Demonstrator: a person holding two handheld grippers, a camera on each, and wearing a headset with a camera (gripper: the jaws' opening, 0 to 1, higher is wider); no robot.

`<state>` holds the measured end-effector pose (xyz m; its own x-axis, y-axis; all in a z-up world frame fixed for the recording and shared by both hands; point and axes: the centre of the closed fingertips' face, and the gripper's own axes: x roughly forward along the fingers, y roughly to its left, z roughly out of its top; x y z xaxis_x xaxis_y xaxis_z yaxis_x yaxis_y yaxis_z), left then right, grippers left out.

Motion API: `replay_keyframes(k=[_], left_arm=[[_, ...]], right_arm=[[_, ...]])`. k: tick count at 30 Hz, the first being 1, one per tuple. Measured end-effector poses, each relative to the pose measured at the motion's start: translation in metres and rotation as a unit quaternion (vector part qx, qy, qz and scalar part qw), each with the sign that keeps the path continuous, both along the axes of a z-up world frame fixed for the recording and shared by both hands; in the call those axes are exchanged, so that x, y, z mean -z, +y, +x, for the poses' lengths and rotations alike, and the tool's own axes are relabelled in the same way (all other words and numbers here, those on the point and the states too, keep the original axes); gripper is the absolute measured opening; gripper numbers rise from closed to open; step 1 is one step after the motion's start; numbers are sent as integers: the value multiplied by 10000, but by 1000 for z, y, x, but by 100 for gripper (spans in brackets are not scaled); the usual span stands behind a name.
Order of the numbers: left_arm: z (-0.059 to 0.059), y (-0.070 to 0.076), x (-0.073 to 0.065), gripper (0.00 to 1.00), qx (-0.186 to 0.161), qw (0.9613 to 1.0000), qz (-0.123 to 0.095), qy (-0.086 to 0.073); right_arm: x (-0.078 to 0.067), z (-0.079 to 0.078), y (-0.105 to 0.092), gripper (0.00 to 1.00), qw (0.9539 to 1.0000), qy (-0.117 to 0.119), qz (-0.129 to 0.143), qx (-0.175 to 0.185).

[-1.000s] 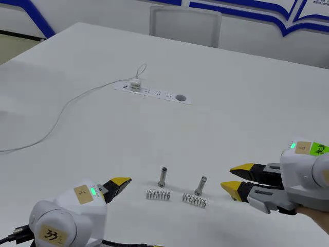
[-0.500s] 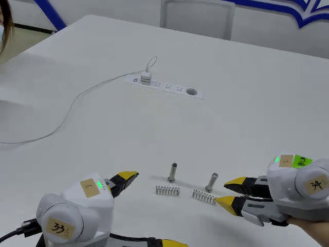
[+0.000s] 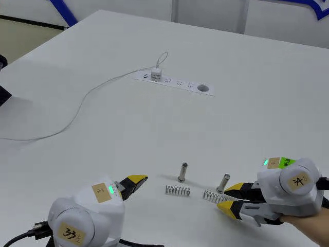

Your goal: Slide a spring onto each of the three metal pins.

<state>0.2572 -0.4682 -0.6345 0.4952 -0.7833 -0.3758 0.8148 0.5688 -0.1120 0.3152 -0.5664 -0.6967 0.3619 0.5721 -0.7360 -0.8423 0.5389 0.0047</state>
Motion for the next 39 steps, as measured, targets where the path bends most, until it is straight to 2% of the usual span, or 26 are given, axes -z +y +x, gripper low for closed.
replay_keyframes(k=[7,8,21,25,28,35,39], left_arm=[[1,2,0,100,-47,10000,-11,8],[1,2,0,100,-41,10000,-9,13],[0,1,-2,98,18,10000,23,-32],[2,1,-5,97,11,10000,-7,-62],[2,0,-6,97,65,9999,53,-98],[4,-2,-15,94,200,9995,112,-230],[3,-11,-20,88,467,9984,165,-254]], right_arm=[[8,-5,-1,17,9999,82,-98,-100],[5,-3,2,16,9999,12,30,-127],[4,-9,-3,11,9998,181,18,-88],[-6,-14,-3,10,9998,92,52,-168],[-15,-17,-3,10,9997,13,76,-212],[-47,-26,1,10,9981,-310,106,-528],[-67,-33,3,10,9960,-512,85,-725]])
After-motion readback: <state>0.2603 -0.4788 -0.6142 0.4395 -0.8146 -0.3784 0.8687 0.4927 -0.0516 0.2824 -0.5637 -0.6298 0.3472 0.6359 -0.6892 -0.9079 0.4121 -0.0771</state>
